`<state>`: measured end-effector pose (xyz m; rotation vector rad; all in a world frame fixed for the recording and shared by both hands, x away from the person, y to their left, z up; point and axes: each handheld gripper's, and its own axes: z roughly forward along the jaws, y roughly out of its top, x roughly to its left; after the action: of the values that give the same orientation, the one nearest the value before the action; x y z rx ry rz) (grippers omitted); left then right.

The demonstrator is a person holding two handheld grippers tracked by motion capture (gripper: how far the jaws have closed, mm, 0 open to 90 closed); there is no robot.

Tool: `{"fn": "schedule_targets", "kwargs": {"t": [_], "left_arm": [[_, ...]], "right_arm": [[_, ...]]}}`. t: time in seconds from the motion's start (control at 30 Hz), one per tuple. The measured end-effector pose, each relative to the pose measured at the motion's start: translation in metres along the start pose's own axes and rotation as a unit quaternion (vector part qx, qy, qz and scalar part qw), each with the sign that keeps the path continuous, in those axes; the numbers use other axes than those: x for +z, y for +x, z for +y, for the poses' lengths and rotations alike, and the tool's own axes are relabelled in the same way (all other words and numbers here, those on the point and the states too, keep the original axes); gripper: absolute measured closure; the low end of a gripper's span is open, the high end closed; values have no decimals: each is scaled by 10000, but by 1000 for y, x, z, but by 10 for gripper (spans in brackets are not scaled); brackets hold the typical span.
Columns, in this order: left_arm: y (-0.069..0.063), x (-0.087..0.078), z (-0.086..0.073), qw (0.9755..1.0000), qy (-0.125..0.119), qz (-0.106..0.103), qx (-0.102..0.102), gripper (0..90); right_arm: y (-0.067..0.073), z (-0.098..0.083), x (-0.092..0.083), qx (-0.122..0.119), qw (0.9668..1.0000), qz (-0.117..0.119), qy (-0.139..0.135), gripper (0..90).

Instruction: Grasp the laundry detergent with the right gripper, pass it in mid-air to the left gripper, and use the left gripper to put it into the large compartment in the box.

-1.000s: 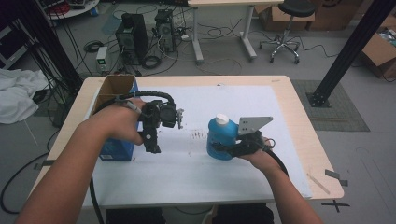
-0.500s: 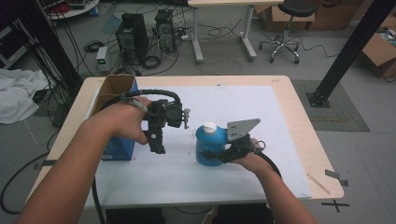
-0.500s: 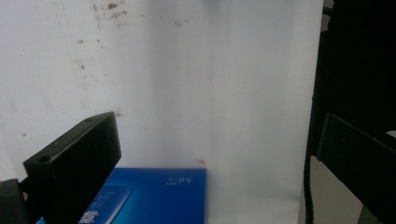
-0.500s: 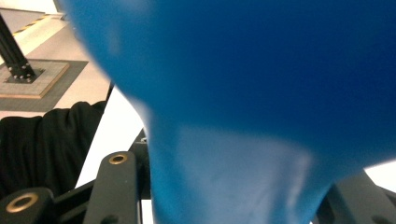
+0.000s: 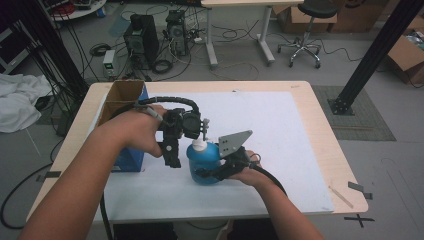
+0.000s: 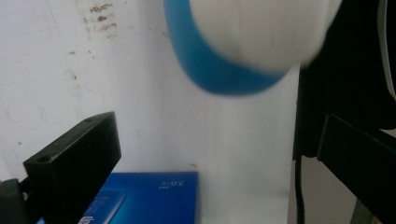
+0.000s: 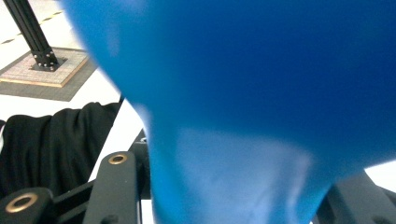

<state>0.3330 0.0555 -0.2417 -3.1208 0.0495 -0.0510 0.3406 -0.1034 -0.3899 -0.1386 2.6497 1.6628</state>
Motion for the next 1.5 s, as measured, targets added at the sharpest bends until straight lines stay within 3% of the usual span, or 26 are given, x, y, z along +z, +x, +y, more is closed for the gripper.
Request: {"fn": "schedule_targets", "kwargs": {"t": [0.37, 0.6, 0.63, 0.9, 0.93, 1.0, 1.33, 1.37, 1.5], "left_arm": [[-3, -1, 2, 10000, -16, -30, 7, 1], [-4, 1, 2, 10000, 23, -48, 22, 1], [-5, 2, 2, 10000, 40, -50, 19, 1], [-5, 5, -1, 9999, 84, -53, -33, 1], [-5, 6, -1, 10000, 53, -32, -44, 1], [-6, 6, -1, 10000, 79, -35, -27, 1], [-7, 9, -2, 9999, 103, 31, -27, 10], [-7, 9, -1, 9999, 120, 53, -9, 36], [-8, 7, -1, 9999, 111, 108, 27, 74]], "right_arm": [[-4, 15, 30, -57, 9997, 178, -132, 468], [-5, 22, 41, -72, 9994, 251, -222, 469], [-7, 23, 42, -177, 9992, 211, -281, 468], [-4, 30, 44, -26, 9994, 285, -197, 469], [-7, 31, 46, -232, 9990, 227, -318, 469], [-7, 32, 47, -264, 9988, 221, -336, 469], [-9, 33, 46, -323, 9988, 174, -323, 469], [-8, 33, 45, -240, 9991, 211, -291, 469], [-9, 33, 45, -293, 9988, 189, -340, 469]]}}
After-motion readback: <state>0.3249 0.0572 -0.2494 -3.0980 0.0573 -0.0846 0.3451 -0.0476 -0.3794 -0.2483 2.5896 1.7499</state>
